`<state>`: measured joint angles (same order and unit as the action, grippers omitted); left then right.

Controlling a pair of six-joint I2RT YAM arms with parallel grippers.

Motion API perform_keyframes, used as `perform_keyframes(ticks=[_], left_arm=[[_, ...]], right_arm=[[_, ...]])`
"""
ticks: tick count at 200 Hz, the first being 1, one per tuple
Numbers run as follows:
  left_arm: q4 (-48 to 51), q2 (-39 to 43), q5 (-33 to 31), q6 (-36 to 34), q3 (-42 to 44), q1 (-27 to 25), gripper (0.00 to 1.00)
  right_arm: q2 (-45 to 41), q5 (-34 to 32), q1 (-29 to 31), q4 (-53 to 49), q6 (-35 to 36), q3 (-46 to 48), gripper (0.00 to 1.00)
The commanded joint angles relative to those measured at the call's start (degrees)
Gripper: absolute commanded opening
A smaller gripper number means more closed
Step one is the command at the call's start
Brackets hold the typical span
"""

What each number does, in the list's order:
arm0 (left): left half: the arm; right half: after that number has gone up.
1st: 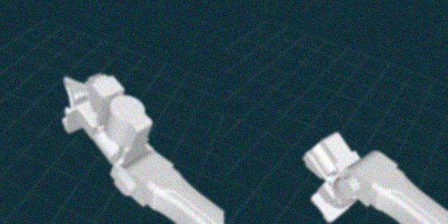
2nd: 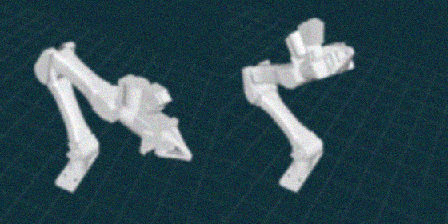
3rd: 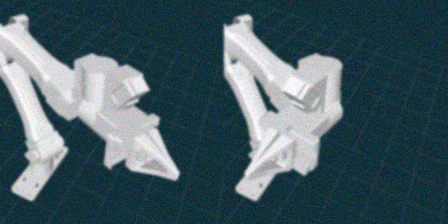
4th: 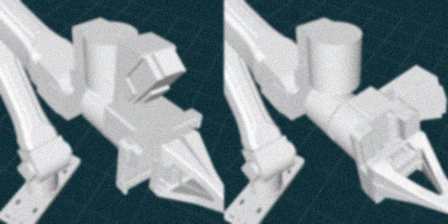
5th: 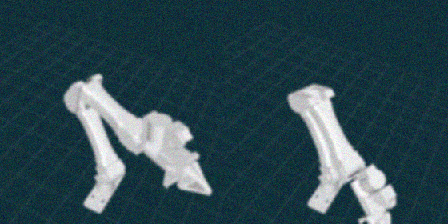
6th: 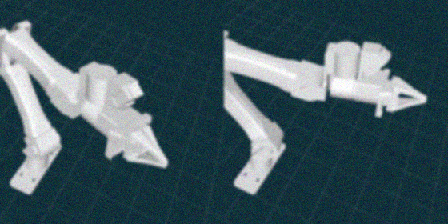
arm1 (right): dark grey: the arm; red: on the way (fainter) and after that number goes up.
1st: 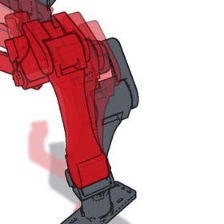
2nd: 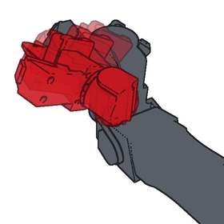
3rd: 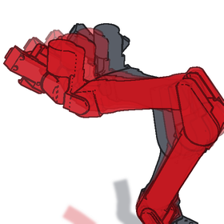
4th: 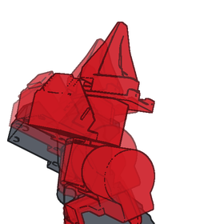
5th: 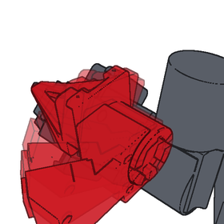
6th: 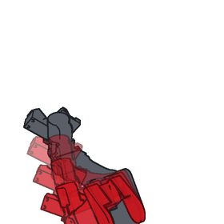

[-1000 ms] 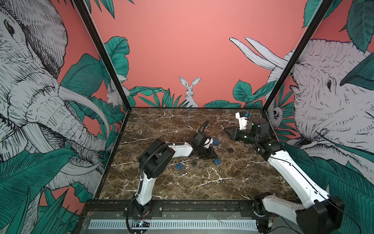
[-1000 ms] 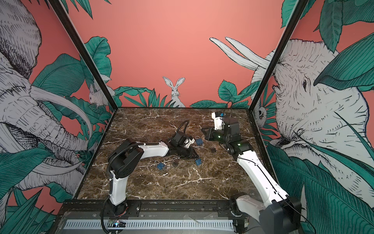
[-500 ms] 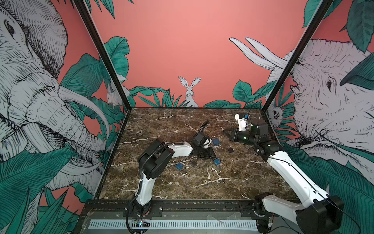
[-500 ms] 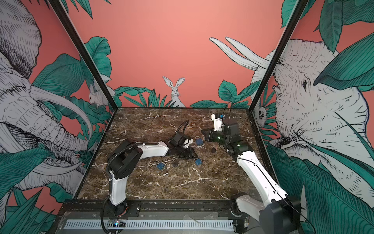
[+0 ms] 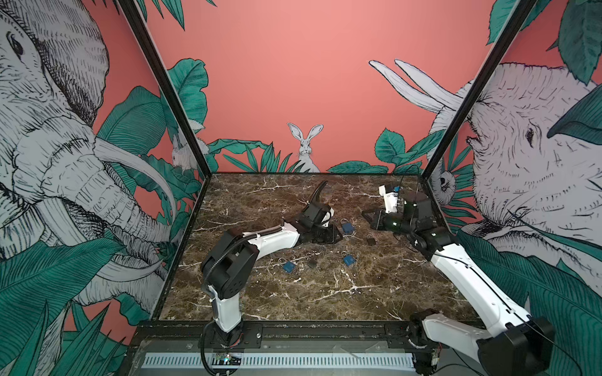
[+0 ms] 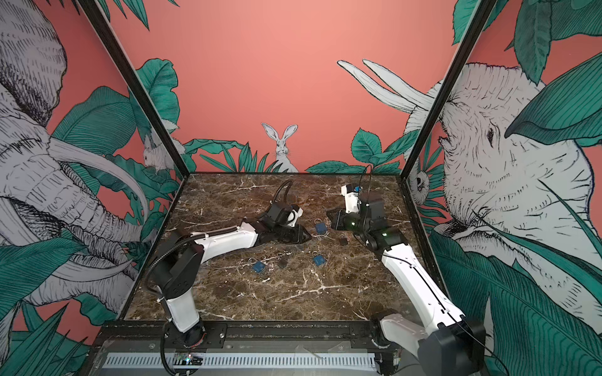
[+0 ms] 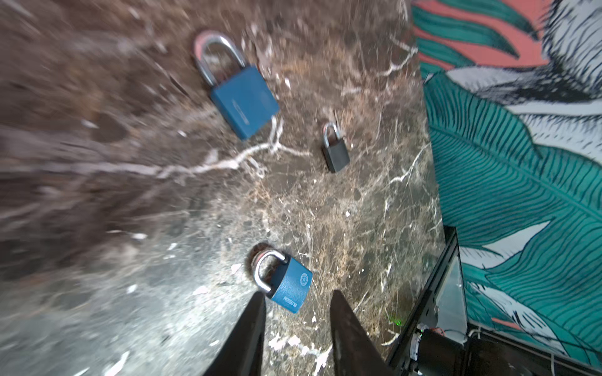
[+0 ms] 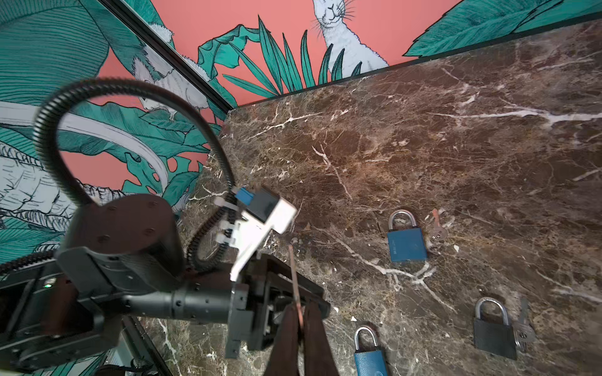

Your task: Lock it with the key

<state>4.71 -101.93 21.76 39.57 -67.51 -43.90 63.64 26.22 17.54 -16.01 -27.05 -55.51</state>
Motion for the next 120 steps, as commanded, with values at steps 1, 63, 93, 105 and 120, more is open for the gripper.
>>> perform_keyframes(ticks=[1, 63, 93, 105, 120], left_arm=[[1.2, 6.8, -4.9, -3.0, 2.0, 1.3, 0.36], [-1.2, 22.3, -15.8, -7.8, 7.8, 3.3, 0.38], [-1.4, 27.9, -19.1, -8.9, 9.7, 3.4, 0.41], [-1.5, 29.4, -20.2, -8.9, 10.5, 3.4, 0.41], [-2.1, 30.4, -20.9, -8.9, 11.6, 3.4, 0.42]], right_arm=[[-1.6, -2.0, -0.2, -1.3, 2.0, -0.3, 0.00], [-1.7, -7.6, 2.8, -3.1, 3.1, 7.1, 0.00], [0.0, -11.0, 5.3, -3.6, 3.9, 11.0, 0.00], [1.1, -11.0, 6.1, -2.3, 3.7, 12.7, 0.00], [2.9, -11.3, 7.0, -1.3, 3.7, 14.0, 0.00]])
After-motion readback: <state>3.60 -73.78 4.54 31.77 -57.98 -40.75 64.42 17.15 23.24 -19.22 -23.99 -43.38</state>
